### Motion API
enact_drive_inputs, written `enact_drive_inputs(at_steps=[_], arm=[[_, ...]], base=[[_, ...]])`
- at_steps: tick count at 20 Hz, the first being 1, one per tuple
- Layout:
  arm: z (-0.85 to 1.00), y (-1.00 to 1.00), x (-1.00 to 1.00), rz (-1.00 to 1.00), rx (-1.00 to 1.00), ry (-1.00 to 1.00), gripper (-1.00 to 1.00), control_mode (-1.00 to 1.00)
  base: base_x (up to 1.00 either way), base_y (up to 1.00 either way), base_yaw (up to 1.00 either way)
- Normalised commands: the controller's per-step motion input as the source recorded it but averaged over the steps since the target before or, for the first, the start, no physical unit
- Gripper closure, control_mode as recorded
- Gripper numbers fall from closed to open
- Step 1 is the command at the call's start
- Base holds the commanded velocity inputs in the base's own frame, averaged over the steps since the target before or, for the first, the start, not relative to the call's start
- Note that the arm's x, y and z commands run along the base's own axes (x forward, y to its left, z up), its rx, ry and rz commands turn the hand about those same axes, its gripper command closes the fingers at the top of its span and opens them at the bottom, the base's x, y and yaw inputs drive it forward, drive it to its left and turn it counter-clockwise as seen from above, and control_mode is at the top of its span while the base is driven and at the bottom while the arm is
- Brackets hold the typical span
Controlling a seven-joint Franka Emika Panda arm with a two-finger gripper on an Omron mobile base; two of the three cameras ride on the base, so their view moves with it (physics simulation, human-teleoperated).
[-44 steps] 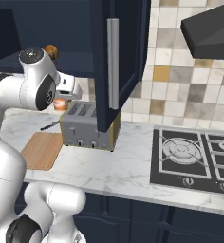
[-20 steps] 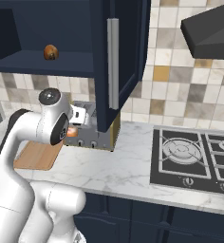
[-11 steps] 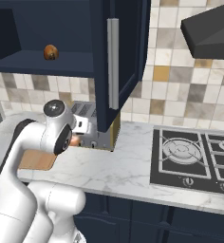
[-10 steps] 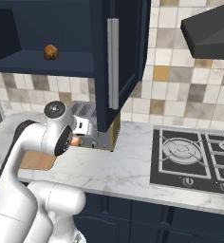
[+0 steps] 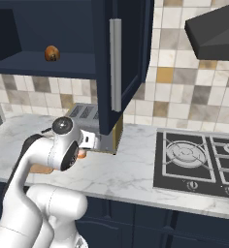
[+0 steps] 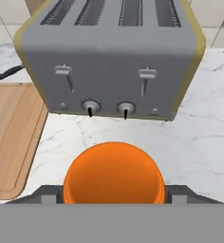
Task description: Pick the bread, place it on the cutting board, pick the jam, place it on the counter, and close the cabinet.
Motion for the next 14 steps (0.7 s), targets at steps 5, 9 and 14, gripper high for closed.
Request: enact_drive_inputs(at_steps=[5, 9, 14], arm=[[-0.45, -0.06, 0.00, 0.00, 0.00, 0.00, 1.00, -1.00], [-0.38, -0.05, 0.03, 0.00, 0.00, 0.00, 1.00, -1.00], [-0.24, -0.07, 0.16, 0.00, 0.00, 0.00, 1.00, -1.00]], base=[[0.00, 0.00, 0.00], [0.00, 0.00, 0.00], [0.00, 0.00, 0.00]])
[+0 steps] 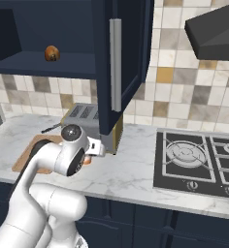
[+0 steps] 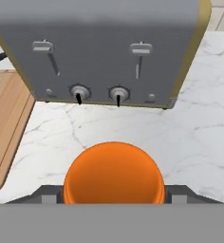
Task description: Pick the bread, place it on the cutting board, pick the jam, place it on the counter, and close the cabinet.
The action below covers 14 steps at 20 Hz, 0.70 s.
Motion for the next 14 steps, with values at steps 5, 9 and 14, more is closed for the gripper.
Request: enact_drive_inputs(at_steps=[5, 9, 14], arm=[[-0.25, -0.01, 0.30, 0.00, 0.00, -0.01, 1.00, -1.00], [-0.28, 0.00, 0.31, 0.00, 0.00, -0.01, 1.00, -1.00], [-0.31, 0.00, 0.23, 0.00, 0.00, -0.01, 1.00, -1.00]], base=[[0.00, 0.00, 0.00], [0.00, 0.00, 0.00], [0.00, 0.00, 0.00]])
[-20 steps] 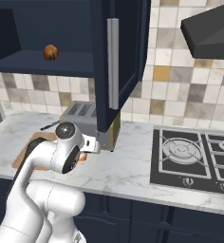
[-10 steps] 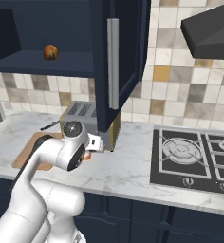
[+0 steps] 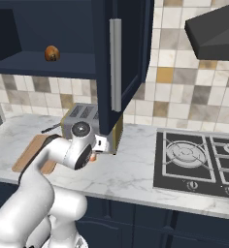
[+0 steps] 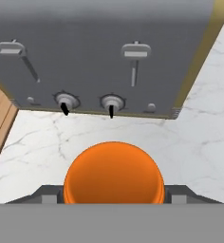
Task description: Pick the bread, place it on the cutting board, pick the jam, place it on the counter, and close the cabinet.
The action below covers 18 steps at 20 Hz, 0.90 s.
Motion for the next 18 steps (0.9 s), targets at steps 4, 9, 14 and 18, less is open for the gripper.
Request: enact_drive_inputs(at_steps=[4, 9, 14, 18], arm=[[-0.33, 0.00, 0.18, 0.00, 0.00, -0.01, 1.00, -1.00], [-0.37, 0.00, 0.09, 0.00, 0.00, -0.03, 1.00, -1.00], [-0.37, 0.00, 0.01, 0.00, 0.00, -0.02, 1.00, -1.00], [-0.34, 0.00, 0.00, 0.00, 0.00, 0.00, 1.00, -1.00]], base=[[0.00, 0.00, 0.00], [0.00, 0.00, 0.00], [0.00, 0.00, 0.00], [0.00, 0.00, 0.00]])
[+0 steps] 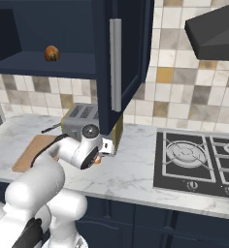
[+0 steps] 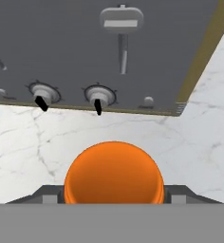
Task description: Pick the bread, place it on the cutting board, pick the jam, place it on the counter, and close the cabinet.
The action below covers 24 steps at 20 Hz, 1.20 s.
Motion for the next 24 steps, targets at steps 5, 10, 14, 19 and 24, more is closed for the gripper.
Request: enact_drive_inputs(at_steps=[5, 10, 14, 19, 24], arm=[[-0.35, 0.00, 0.00, 0.00, 0.00, 0.00, 1.00, -1.00], [-0.37, 0.00, 0.00, 0.00, 0.00, 0.00, 1.00, -1.00], [-0.38, 0.00, 0.00, 0.00, 0.00, 0.00, 1.00, -1.00], [-0.33, 0.00, 0.00, 0.00, 0.00, 0.00, 1.00, -1.00], [-0.24, 0.00, 0.00, 0.00, 0.00, 0.00, 1.00, -1.00]], base=[[0.00, 0.00, 0.00], [0.00, 0.00, 0.00], [0.00, 0.00, 0.00], [0.00, 0.00, 0.00], [0.00, 0.00, 0.00]])
